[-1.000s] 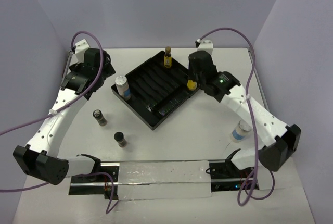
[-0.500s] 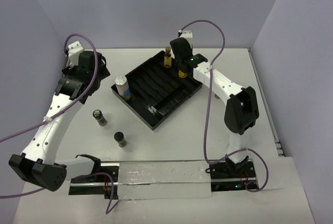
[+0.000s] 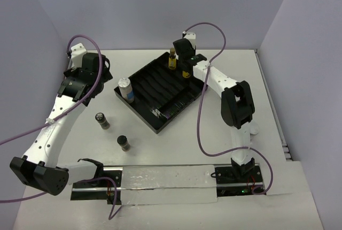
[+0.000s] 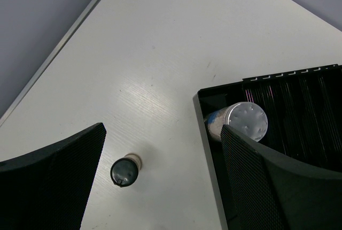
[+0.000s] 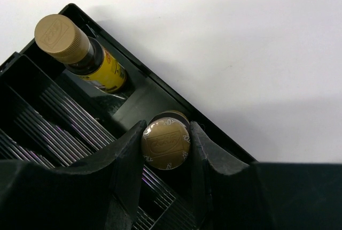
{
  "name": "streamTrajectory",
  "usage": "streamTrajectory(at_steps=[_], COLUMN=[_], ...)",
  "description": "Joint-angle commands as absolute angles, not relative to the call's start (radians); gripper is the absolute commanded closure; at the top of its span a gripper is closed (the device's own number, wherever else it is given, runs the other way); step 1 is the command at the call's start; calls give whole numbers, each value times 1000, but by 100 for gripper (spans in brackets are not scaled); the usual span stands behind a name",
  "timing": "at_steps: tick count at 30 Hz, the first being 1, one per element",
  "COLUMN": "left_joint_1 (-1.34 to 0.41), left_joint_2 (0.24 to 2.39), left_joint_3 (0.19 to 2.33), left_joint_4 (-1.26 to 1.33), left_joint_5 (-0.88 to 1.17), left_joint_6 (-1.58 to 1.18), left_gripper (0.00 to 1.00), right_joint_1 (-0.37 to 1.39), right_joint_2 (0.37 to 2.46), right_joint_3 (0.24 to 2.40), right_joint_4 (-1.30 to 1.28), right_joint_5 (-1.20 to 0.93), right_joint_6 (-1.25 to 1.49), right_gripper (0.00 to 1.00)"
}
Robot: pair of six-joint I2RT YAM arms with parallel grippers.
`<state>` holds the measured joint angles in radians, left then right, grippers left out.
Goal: Organize the condiment bottles
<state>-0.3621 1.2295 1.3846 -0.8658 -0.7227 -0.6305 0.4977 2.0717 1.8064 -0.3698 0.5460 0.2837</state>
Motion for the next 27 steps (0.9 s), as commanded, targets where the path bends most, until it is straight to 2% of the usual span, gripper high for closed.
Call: streamTrajectory(at_steps=[1,4,5,6,7,10,11,14,20,24,27], left_joint_1=[-354,-354,-354,-354,-354,-354,-354,-354,-354,-354,-354], left_joint_2=[1232,1232,1232,1234,1235,1234,1234,1228,1223,1229,1225], left_joint_3=[1396,1396,1396,1397,1398,1400,1399,1397,1388,1388,1376], left_joint_4=[-858,-857,-857,-857,-858,-861,-862,-857,-845,-841,-826], left_joint_5=[-733,-730,-726,-722,-720,-713,-710,-702,-680,-699,-693], left_joint_6=[-618,-620,-621,-622,-624,-629,-631,-637,-642,-643,-651], left_gripper=[3,3,3,3,3,3,3,3,3,3,3], right_joint_1=[486,482,483,483,483,483,482,482,457,428,368], right_joint_2=[2069,2060,2056,2049,2043,2029,2025,2004,1825,1674,1499], right_joint_3=[1787,1745,1736,1725,1718,1709,1714,1732,1732,1635,1485], right_joint_4=[-255,-240,-234,-229,-226,-228,-237,-268,-332,-349,-360], right_joint_5=[562,540,532,524,521,523,528,545,527,503,497], right_joint_6=[326,346,349,351,352,347,344,335,302,288,320], right_gripper=[91,91,86,79,68,30,13,0,0,0,0])
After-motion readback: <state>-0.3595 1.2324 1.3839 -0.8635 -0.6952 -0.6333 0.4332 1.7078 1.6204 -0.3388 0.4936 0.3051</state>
